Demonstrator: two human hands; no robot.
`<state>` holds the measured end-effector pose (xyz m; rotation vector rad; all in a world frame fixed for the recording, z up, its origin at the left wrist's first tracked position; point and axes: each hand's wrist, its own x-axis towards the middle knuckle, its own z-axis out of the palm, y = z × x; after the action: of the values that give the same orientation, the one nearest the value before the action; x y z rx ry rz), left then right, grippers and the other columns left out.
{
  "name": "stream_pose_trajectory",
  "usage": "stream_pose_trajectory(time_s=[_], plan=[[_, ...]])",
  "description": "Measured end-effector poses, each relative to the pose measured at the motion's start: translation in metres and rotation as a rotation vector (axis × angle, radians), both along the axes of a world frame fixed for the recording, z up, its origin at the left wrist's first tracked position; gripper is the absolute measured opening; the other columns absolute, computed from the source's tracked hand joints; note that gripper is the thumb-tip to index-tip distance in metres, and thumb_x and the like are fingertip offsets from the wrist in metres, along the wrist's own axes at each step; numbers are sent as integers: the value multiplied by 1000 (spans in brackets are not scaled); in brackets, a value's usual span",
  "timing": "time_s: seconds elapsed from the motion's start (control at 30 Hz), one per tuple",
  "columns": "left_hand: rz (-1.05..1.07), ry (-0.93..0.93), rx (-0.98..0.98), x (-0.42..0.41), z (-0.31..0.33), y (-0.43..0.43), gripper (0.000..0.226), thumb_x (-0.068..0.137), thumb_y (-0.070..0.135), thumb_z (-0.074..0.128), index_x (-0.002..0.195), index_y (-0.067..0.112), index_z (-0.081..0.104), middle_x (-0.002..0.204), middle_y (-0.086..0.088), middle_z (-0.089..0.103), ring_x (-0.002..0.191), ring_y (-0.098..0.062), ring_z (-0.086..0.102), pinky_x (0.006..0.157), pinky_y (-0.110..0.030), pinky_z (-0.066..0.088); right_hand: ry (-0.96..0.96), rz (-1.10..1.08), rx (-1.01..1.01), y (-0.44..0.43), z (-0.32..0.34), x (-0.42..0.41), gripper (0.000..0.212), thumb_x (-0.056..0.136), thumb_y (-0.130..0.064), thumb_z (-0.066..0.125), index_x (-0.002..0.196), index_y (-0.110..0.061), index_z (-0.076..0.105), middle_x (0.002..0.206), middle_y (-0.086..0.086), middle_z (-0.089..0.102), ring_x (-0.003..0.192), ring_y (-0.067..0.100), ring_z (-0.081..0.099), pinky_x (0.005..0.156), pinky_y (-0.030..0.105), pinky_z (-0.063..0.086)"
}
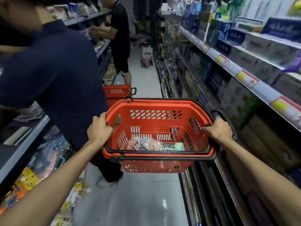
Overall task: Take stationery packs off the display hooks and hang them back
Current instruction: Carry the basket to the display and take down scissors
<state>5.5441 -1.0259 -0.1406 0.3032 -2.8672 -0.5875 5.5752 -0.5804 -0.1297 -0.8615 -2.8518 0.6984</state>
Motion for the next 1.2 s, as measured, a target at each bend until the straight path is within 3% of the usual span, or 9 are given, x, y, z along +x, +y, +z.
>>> stream_pose_trajectory(time_s=[0.33,0.77,0.93,1.2], plan=[[40,-39,76,-219,-21,5,60,89,27,60,148,28,45,118,-11,57,100,-38,65,84,-46,55,35,15,-12,11,-23,-229,54,71,-43,78,113,-13,62,109,22,72,103,43,68,83,45,55],[47,26,95,-528,6,5,63,81,16,65,142,24,52,125,-20,60,112,-45,62,92,-50,53,78,-35,-52,7,-15,-542,53,69,-47,76,110,-18,62,105,18,72,98,42,68,83,49,57],[68,43,53,-650,0,13,59,79,27,64,137,31,55,116,-13,65,99,-41,68,83,-47,58,108,-38,-79,14,-24,-666,55,69,-43,77,116,-17,63,107,19,72,100,42,69,85,50,58],[99,48,66,-832,9,44,56,82,21,63,137,26,59,118,-18,66,100,-43,67,80,-45,55,125,6,-128,29,-22,-869,59,74,-40,78,126,-15,63,114,21,72,106,42,68,88,46,54]])
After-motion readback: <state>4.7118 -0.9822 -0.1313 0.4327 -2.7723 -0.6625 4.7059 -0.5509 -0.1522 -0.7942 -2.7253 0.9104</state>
